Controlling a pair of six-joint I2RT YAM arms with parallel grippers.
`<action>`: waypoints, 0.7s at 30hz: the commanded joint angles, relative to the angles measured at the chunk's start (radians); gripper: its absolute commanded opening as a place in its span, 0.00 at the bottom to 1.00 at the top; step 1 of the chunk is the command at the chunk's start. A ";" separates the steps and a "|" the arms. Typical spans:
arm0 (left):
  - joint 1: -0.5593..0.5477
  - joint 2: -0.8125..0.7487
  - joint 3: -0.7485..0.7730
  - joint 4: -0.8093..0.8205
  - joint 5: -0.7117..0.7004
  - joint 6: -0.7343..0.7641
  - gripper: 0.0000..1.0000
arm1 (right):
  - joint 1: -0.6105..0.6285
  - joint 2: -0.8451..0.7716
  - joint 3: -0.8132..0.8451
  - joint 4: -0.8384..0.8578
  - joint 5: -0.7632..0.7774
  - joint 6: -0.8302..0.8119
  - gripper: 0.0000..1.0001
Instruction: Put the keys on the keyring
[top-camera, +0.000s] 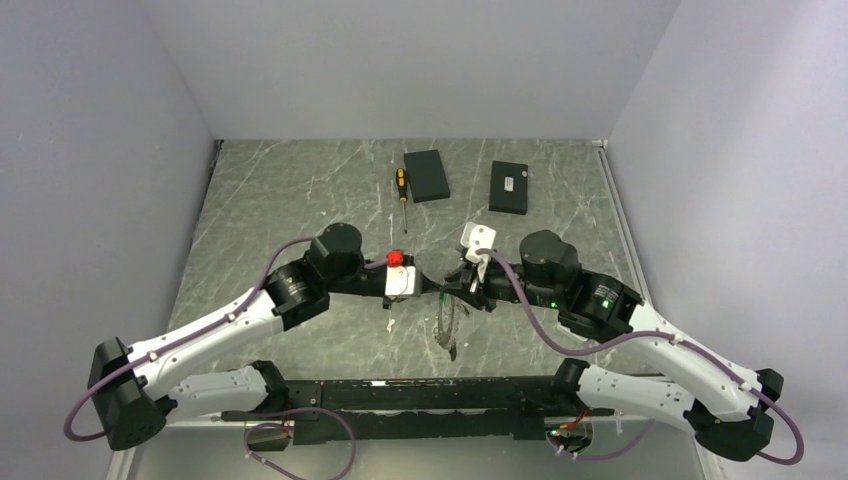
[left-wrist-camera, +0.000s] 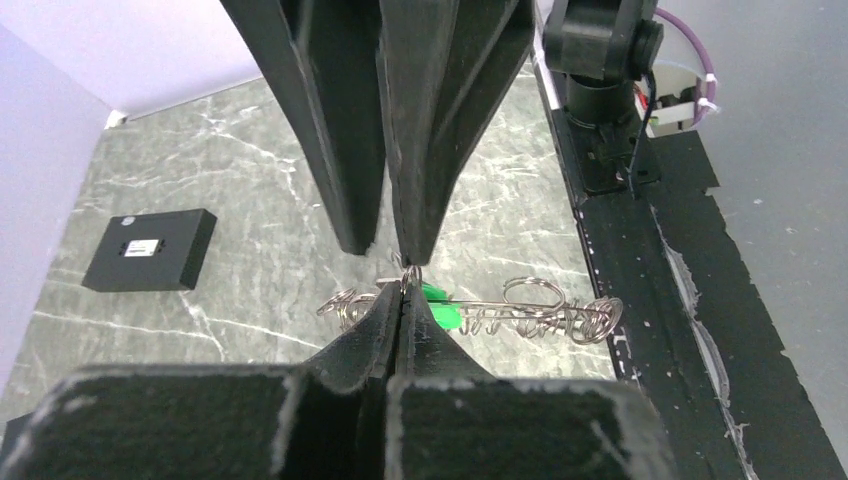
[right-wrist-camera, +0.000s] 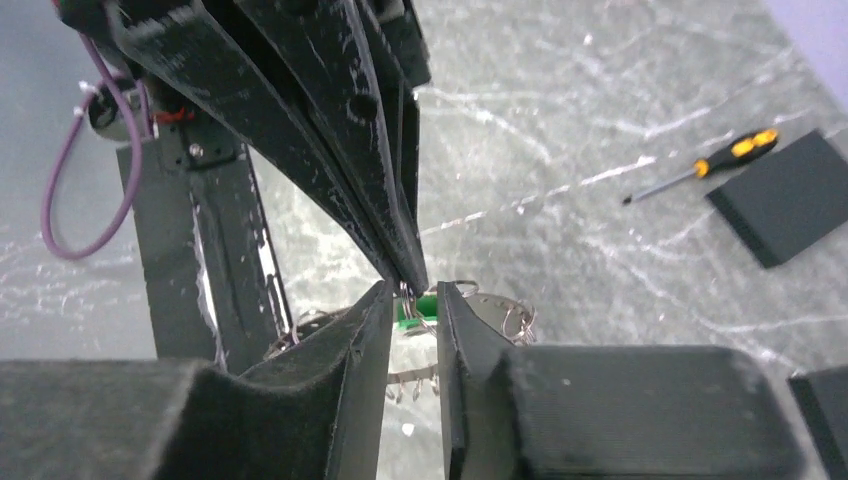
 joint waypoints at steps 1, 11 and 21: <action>-0.003 -0.072 -0.040 0.182 -0.048 -0.059 0.00 | 0.005 -0.030 0.004 0.150 0.008 0.018 0.30; -0.002 -0.167 -0.149 0.398 -0.102 -0.144 0.00 | 0.005 -0.080 -0.059 0.231 0.081 0.042 0.41; -0.003 -0.229 -0.191 0.533 -0.118 -0.232 0.00 | 0.003 -0.107 -0.101 0.277 0.089 0.059 0.28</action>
